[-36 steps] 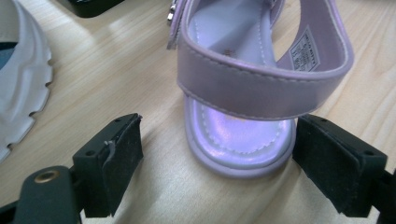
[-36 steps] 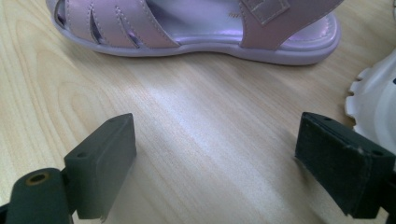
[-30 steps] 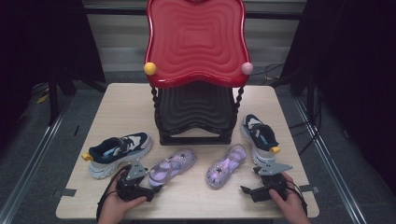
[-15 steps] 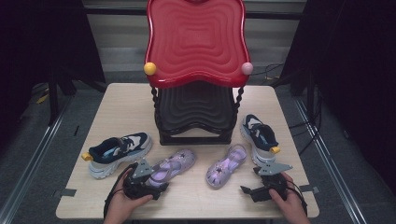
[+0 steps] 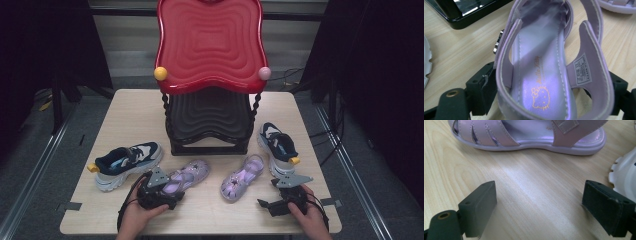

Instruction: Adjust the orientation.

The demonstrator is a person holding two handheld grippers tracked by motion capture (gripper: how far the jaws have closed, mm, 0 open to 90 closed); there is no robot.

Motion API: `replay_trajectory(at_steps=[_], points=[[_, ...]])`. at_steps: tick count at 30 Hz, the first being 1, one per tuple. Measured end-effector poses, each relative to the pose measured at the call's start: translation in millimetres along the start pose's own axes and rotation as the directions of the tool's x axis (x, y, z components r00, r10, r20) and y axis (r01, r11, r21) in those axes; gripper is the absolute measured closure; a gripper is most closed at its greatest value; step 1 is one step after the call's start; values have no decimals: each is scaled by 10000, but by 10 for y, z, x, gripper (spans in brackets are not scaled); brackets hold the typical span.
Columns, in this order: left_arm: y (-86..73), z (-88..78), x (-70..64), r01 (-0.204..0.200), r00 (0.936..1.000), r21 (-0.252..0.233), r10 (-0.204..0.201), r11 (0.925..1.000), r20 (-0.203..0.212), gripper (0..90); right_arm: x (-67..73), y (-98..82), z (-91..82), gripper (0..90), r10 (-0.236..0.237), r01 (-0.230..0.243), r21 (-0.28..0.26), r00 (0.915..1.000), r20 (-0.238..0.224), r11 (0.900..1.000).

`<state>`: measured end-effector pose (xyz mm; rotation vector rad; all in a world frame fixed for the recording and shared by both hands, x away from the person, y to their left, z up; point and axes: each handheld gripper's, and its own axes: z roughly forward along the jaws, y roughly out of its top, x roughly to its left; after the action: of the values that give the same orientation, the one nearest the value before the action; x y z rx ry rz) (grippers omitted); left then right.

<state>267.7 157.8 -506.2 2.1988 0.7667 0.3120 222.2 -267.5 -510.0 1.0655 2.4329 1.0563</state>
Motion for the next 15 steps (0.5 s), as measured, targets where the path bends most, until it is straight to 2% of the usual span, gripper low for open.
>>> replay_trajectory(at_steps=[15], points=[[29,41,-19,-77,10000,121,76,9999,61,222,0,1,1,116,5,-5,-1,10000,1,10000]])
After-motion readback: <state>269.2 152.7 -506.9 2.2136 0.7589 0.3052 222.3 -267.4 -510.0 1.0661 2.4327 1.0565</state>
